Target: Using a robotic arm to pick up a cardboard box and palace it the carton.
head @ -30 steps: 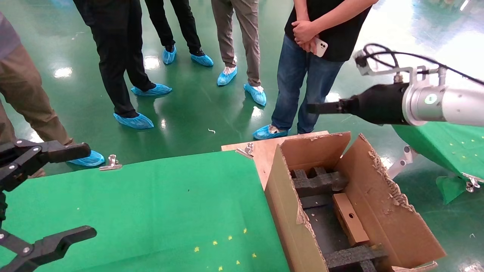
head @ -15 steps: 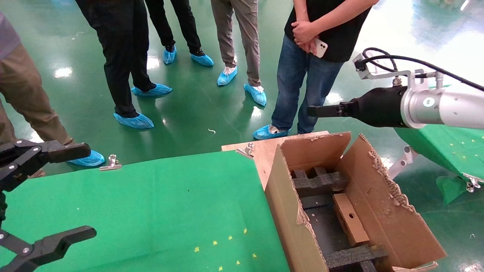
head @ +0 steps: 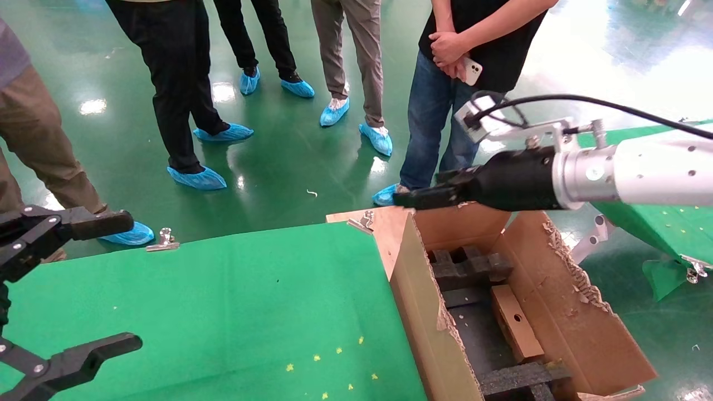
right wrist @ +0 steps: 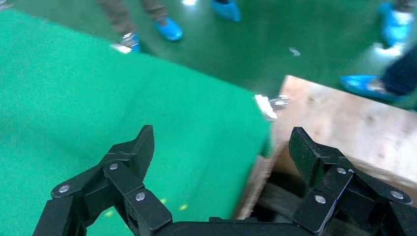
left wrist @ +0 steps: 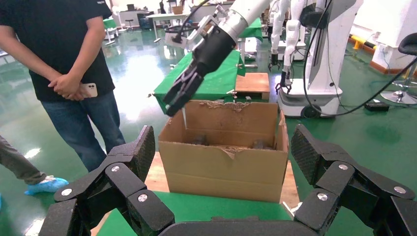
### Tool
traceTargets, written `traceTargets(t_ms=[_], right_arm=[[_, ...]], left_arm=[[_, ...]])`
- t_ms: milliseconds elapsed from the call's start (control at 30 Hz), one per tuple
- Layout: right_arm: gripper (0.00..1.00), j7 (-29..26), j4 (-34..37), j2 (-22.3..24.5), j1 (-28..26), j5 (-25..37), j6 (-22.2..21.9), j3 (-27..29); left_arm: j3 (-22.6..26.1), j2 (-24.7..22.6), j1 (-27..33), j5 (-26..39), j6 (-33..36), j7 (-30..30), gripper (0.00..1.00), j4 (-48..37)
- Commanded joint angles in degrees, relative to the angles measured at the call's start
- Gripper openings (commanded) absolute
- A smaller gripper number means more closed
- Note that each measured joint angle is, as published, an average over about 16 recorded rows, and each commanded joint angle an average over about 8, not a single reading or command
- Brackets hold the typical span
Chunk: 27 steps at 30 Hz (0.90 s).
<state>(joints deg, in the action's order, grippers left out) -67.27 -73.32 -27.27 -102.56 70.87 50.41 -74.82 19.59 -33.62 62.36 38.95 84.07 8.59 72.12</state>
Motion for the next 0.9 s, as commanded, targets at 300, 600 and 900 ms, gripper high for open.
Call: traceTargets(t_ms=[300,600,900], right_arm=[[1.0,12.93,-0.06,-1.77,9.38,-6.64,8.07,13.45],[1.0,24.57,-0.11,-3.37,17.82,-12.62,15.34,25.57],[1.0,36.22,-0.17,-4.96,26.27,-18.59,22.62,37.69]], left_arm=[[0.01,0.0,0.0,0.0,0.0,0.0,1.0,0.0],[0.01,0.0,0.0,-0.01,0.0,-0.01,1.0,0.0],[0.02,0.01,0.0,-0.01,-0.01,-0.01,1.0,0.0]])
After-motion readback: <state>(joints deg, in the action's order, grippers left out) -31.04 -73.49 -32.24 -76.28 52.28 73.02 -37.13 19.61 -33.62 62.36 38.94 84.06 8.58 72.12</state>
